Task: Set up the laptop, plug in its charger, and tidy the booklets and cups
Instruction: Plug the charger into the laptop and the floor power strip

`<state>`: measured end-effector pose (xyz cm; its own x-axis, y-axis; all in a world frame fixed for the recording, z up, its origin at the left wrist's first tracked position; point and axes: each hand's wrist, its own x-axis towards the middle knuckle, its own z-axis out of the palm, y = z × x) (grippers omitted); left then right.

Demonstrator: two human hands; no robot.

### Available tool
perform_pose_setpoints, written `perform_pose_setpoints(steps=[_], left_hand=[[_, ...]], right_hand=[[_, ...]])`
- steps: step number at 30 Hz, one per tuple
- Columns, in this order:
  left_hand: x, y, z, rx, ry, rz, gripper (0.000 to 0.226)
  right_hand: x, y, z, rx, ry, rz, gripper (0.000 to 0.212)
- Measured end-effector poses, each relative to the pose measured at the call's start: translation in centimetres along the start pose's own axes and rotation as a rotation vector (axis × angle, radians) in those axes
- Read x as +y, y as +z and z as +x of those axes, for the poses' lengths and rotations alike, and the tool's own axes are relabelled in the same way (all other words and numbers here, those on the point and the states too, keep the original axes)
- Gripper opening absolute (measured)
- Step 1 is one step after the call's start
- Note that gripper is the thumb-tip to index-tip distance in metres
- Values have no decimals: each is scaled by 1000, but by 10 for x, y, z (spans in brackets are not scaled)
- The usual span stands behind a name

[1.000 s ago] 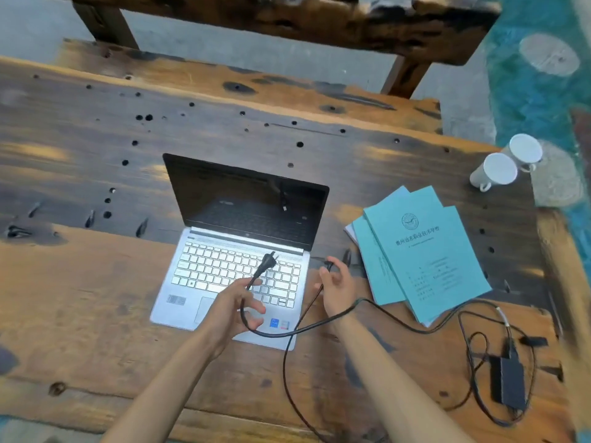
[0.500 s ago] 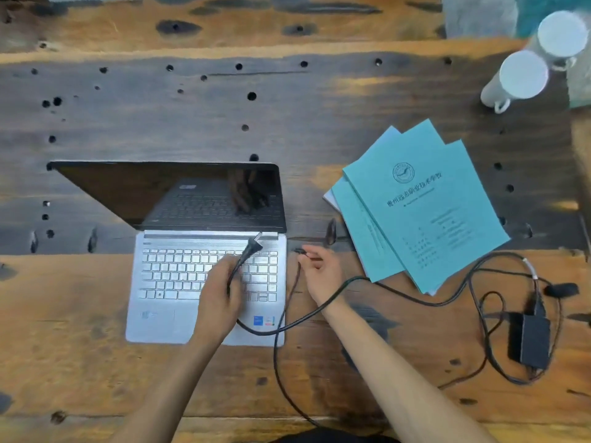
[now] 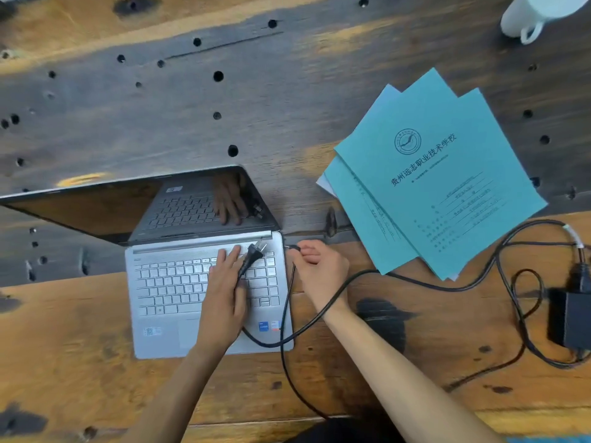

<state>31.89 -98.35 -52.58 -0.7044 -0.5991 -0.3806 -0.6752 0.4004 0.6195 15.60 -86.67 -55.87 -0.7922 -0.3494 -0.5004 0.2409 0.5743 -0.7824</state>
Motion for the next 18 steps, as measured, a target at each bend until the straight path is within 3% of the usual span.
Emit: perform_pose_setpoints(steps=[18], left_hand=[[-11, 3, 1, -8, 22, 76, 54]], right_hand=[[-10, -2, 0, 78, -156, -114, 17]])
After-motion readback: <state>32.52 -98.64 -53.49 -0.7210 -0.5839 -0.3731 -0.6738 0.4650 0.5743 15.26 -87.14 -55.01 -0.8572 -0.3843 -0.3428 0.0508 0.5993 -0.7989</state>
